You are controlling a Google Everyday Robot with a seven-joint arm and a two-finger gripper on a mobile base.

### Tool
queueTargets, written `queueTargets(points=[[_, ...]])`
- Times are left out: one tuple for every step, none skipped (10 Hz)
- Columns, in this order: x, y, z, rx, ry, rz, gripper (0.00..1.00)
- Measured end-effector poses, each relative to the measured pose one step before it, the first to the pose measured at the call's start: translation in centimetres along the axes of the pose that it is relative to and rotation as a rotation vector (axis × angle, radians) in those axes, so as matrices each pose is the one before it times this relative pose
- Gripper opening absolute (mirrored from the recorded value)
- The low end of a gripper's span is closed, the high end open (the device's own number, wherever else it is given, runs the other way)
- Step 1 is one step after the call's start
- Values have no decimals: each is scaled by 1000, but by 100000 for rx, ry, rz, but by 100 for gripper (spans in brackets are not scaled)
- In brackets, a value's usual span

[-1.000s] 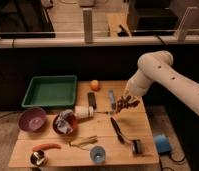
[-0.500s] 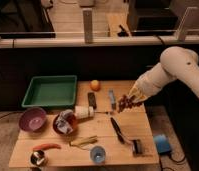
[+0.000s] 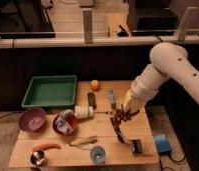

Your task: Place grapes in plastic cup

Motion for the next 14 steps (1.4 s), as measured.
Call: queueTargets(points=[[-855,-1159,619,-2123,-4128,-8651,3],[-570,-971,282,-2415,-2132,-6676,3],[-118,-300,12,-668,-1115,-857,3],[-50,-573,270,-168,-1782,-795,3],[-159,-1065,401,-514,-2383,-2476,3],[-163,-722,394,-655,-1938,-2755,3],[-300,-1347,730,-1283,-3076,-5134,3],[-218,-867,521,-738,-1907,-3025,3],[-400,-659,556,-690,-1662,-2059,3],[-353,-291,385,-248,-928,-830,3],[-450,-420,433,-65,-709,-623,3],[-381,-457,487,-211,-743,-607,3],[-182,-554,410,-267,-396,-973,3],[-190,-461,372,-116,-471,-819,3]])
